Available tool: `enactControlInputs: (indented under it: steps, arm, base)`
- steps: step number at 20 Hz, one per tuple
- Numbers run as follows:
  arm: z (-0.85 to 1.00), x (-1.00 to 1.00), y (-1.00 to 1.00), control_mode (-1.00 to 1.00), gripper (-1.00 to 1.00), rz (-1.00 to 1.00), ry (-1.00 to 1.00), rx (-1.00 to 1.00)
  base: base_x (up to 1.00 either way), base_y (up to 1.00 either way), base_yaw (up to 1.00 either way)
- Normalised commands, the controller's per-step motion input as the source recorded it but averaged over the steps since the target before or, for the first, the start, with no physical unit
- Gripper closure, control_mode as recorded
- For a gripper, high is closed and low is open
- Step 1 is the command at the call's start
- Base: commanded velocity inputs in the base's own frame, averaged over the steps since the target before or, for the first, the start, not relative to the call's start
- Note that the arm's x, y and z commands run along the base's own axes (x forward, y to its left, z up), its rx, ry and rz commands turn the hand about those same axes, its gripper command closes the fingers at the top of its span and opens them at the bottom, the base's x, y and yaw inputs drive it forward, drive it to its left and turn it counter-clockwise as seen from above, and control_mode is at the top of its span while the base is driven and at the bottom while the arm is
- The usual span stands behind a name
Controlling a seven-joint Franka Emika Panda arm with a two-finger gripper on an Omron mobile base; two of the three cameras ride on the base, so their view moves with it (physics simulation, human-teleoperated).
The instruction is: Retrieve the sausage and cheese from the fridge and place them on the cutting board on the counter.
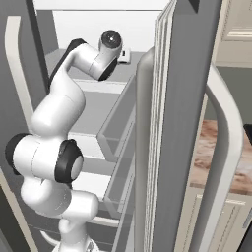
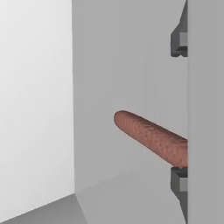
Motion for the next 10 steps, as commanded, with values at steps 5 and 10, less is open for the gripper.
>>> enactControlInputs:
  steps: [5, 10]
  arm:
    - [-0.11, 0.48, 0.09, -1.0, -1.0, 0.0, 0.0, -0.04]
    - [-0.01, 0.44, 0.02, -1.0, -1.0, 0.0, 0.0, -0.01]
  base:
    - [0.0, 0.0, 0.0]
    - [0.0, 0.0, 0.0]
